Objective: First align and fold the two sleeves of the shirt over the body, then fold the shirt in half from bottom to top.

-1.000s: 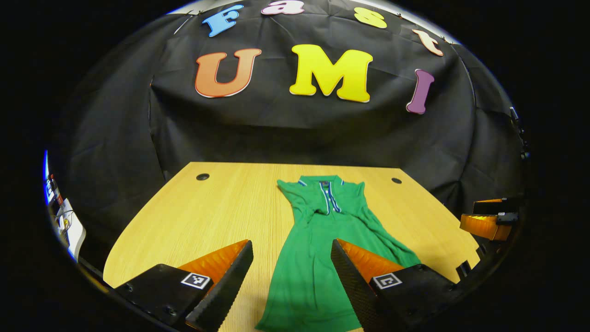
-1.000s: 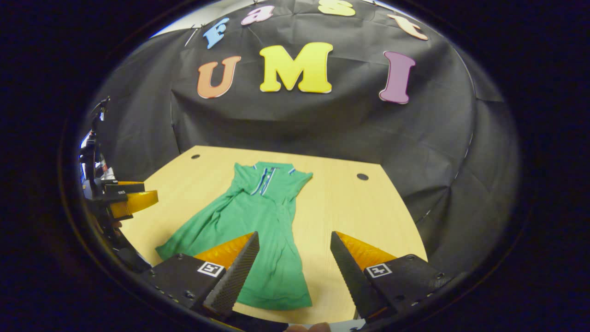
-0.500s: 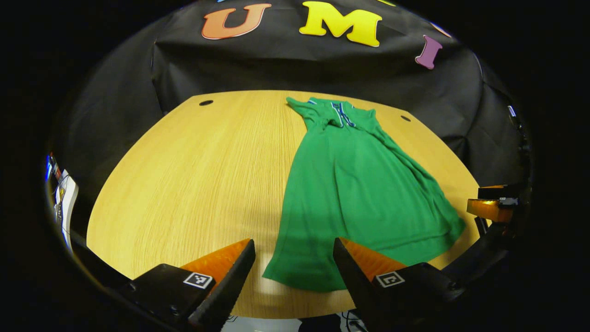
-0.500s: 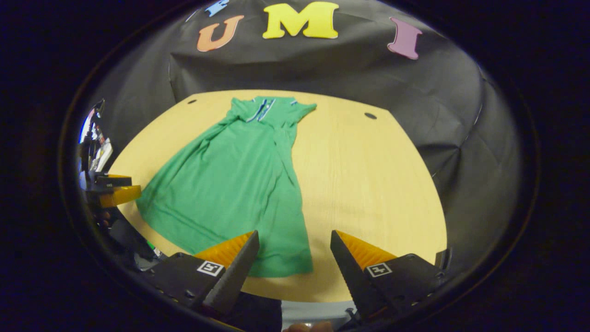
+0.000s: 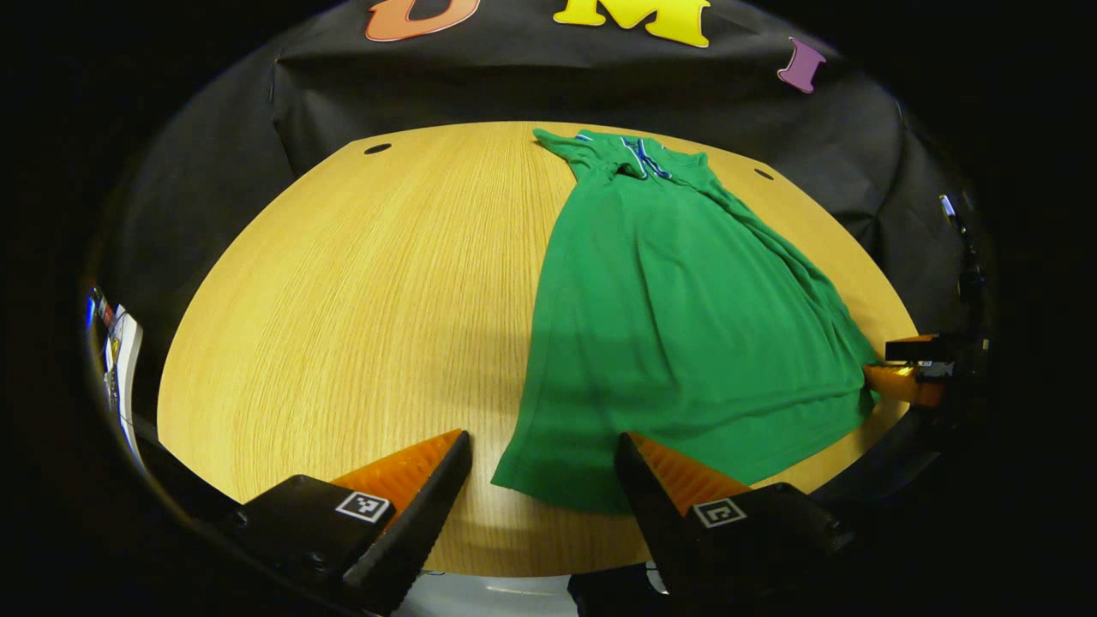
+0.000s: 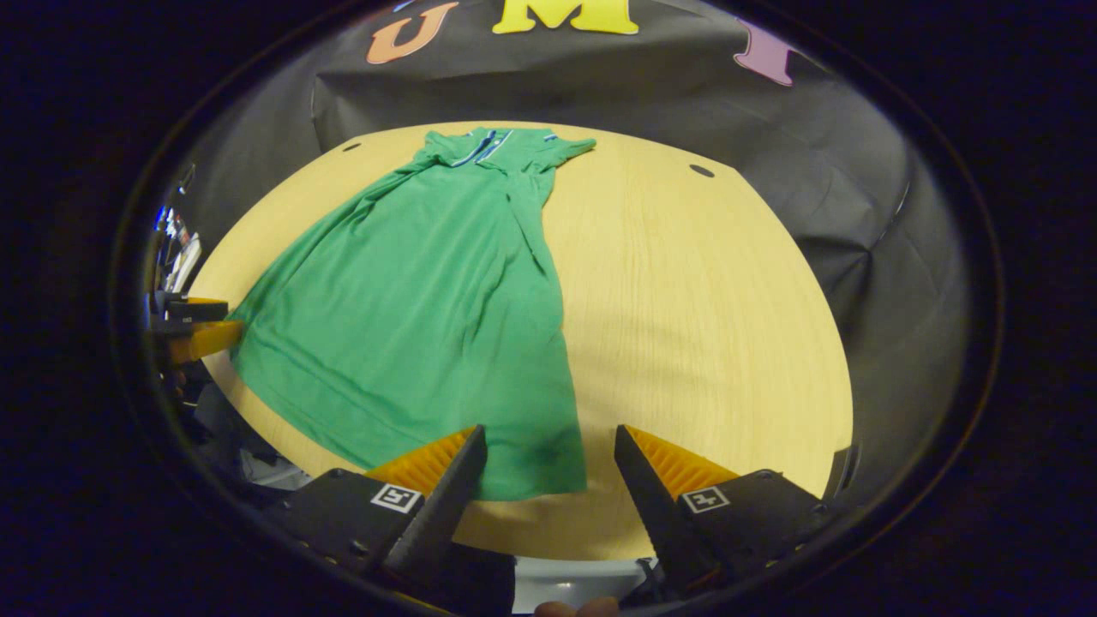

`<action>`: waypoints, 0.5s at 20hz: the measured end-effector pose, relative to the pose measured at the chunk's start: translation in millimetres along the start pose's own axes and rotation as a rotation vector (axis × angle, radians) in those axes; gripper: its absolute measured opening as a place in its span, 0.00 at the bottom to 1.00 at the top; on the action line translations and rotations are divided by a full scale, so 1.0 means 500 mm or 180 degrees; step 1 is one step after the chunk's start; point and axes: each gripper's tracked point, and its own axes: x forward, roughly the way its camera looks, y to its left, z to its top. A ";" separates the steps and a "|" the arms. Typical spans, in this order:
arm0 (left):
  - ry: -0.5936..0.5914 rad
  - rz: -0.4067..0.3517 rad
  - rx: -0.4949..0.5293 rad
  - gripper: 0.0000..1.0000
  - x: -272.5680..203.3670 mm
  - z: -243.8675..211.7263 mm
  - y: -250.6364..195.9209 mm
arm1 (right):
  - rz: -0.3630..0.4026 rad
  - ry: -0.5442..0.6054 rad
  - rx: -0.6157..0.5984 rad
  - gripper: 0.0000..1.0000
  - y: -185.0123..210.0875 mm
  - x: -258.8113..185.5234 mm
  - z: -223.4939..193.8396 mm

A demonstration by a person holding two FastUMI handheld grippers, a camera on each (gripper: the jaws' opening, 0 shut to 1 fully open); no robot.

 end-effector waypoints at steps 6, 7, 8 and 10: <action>0.0085 0.0012 -0.0138 0.93 0.003 -0.003 -0.017 | 0.0209 0.0143 0.0244 0.73 0.020 0.007 -0.006; 0.0102 0.0032 -0.0209 0.74 0.002 -0.007 -0.015 | 0.0241 0.0153 0.0218 0.73 0.030 0.005 -0.007; 0.0123 0.0029 -0.0229 0.62 -0.003 -0.011 -0.017 | 0.0259 0.0157 0.0198 0.58 0.038 0.002 -0.008; 0.0182 -0.0005 -0.0195 0.43 -0.009 -0.015 -0.024 | 0.0326 0.0163 0.0153 0.27 0.059 0.005 -0.007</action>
